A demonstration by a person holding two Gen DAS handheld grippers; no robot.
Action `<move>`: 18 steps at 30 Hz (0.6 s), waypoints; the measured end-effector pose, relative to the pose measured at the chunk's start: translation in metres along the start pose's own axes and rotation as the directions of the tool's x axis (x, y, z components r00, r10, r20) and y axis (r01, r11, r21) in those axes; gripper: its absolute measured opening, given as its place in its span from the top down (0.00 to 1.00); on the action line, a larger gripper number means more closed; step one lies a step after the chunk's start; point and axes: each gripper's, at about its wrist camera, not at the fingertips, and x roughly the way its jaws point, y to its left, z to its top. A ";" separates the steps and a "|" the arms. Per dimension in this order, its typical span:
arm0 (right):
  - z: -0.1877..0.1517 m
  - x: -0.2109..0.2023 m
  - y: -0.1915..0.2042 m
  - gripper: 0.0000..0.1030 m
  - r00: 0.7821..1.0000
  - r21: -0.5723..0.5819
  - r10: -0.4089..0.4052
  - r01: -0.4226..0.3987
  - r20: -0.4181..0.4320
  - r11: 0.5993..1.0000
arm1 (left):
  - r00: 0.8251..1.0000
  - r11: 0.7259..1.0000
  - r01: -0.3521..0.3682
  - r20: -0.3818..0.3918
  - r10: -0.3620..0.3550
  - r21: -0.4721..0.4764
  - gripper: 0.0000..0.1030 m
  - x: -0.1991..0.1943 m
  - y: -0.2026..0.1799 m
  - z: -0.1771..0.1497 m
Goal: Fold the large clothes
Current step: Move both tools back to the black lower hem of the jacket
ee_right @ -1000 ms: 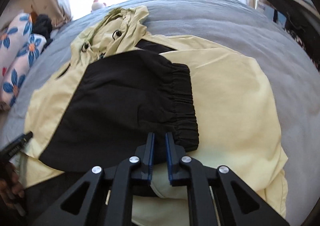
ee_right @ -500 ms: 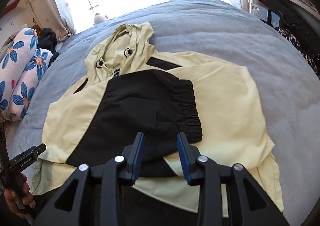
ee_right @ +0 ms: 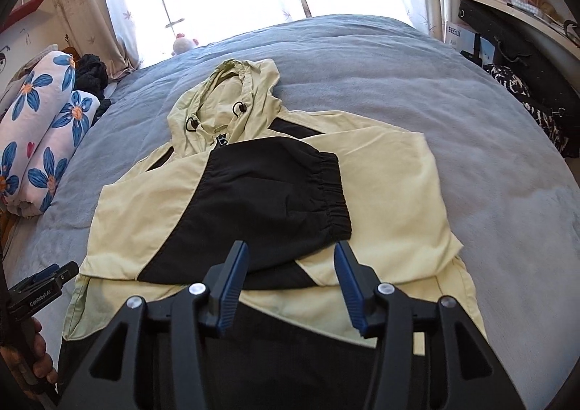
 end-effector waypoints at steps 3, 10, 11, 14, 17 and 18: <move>-0.005 -0.008 0.001 0.51 1.000 -0.004 -0.025 0.025 -0.003 1.000 | 1.000 1.000 -0.002 0.008 0.001 0.018 0.41 -0.011 -0.003 -0.005; -0.016 -0.035 0.001 0.51 0.999 -0.004 -0.042 0.042 0.016 0.999 | 0.999 0.999 0.007 0.042 -0.010 0.049 0.41 -0.045 -0.004 -0.016; -0.018 -0.040 0.002 0.51 0.999 -0.006 -0.041 0.041 0.024 0.999 | 0.999 0.999 0.008 0.046 -0.010 0.050 0.41 -0.049 -0.004 -0.018; -0.022 -0.052 0.004 0.51 0.999 -0.012 -0.038 0.039 0.036 0.999 | 0.998 0.998 0.009 0.057 -0.012 0.055 0.41 -0.062 -0.003 -0.022; -0.026 -0.064 0.004 0.51 0.998 -0.020 -0.038 0.039 0.050 0.999 | 0.997 0.999 0.013 0.069 -0.017 0.051 0.41 -0.075 0.000 -0.028; -0.028 -0.070 0.005 0.51 0.998 -0.023 -0.039 0.041 0.058 0.999 | 0.997 0.999 0.013 0.072 -0.017 0.050 0.41 -0.079 0.002 -0.029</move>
